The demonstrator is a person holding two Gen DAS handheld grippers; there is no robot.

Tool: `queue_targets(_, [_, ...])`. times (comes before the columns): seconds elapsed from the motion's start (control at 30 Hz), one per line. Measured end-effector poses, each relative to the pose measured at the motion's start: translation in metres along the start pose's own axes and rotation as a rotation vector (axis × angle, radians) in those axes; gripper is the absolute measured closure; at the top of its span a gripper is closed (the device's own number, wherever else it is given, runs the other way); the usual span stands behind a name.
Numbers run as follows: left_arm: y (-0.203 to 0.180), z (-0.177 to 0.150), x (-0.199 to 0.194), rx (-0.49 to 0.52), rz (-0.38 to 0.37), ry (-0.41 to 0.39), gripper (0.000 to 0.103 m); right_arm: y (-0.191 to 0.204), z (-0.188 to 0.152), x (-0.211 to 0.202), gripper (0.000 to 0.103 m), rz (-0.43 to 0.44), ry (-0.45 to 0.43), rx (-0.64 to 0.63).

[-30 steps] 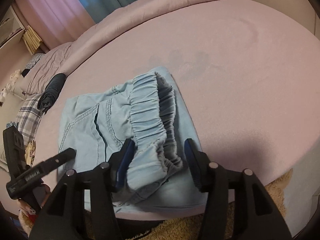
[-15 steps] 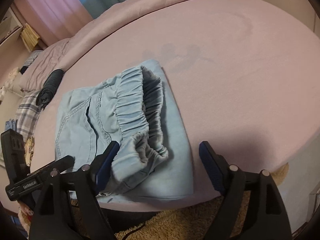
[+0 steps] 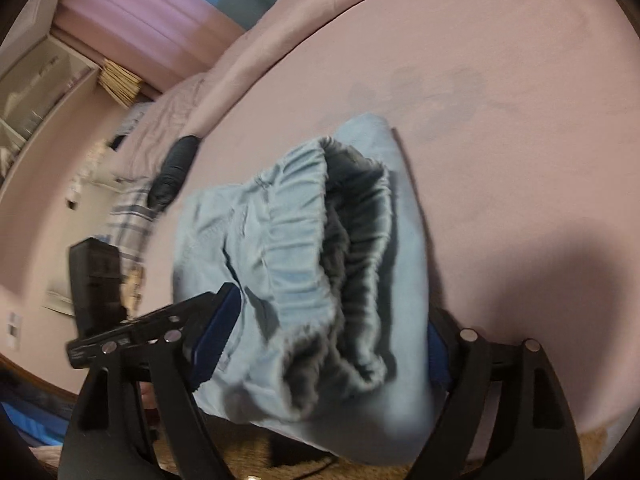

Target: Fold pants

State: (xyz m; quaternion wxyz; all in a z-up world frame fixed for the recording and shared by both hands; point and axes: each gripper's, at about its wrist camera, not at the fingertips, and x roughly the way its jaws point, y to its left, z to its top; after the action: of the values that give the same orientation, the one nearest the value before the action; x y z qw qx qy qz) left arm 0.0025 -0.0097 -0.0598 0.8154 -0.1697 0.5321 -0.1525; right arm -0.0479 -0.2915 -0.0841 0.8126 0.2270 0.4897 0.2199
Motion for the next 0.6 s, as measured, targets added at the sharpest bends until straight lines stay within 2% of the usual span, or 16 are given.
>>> queue_targets(0.03, [-0.002,-0.005,-0.003,0.009,0.006,-0.013,0.028,0.001,-0.004,-0.001,0.037,0.004,-0.004,0.001])
queue_targets(0.1, [-0.005,-0.015,-0.007,0.017,0.008,-0.029,0.040,-0.001,-0.016,-0.006,0.045,0.018,-0.020,0.001])
queue_targets(0.2, [-0.006,-0.026,-0.016,0.013,0.001,-0.050,0.057,0.000,-0.024,-0.008,0.050,0.013,-0.039,-0.002])
queue_targets(0.27, [-0.008,-0.025,-0.023,0.003,0.021,-0.064,0.075,0.007,-0.023,-0.008,0.056,-0.005,-0.036,0.004])
queue_targets(0.3, [-0.009,-0.023,-0.026,0.002,0.026,-0.070,0.080,0.013,-0.021,-0.010,0.058,-0.020,-0.046,-0.008])
queue_targets(0.37, [-0.014,-0.017,-0.035,0.020,0.034,-0.098,0.085,0.029,-0.015,-0.016,0.061,-0.037,-0.064,-0.046])
queue_targets(0.6, [-0.014,0.027,-0.079,0.055,0.064,-0.254,0.085,0.090,0.044,-0.015,0.064,-0.020,-0.142,-0.187])
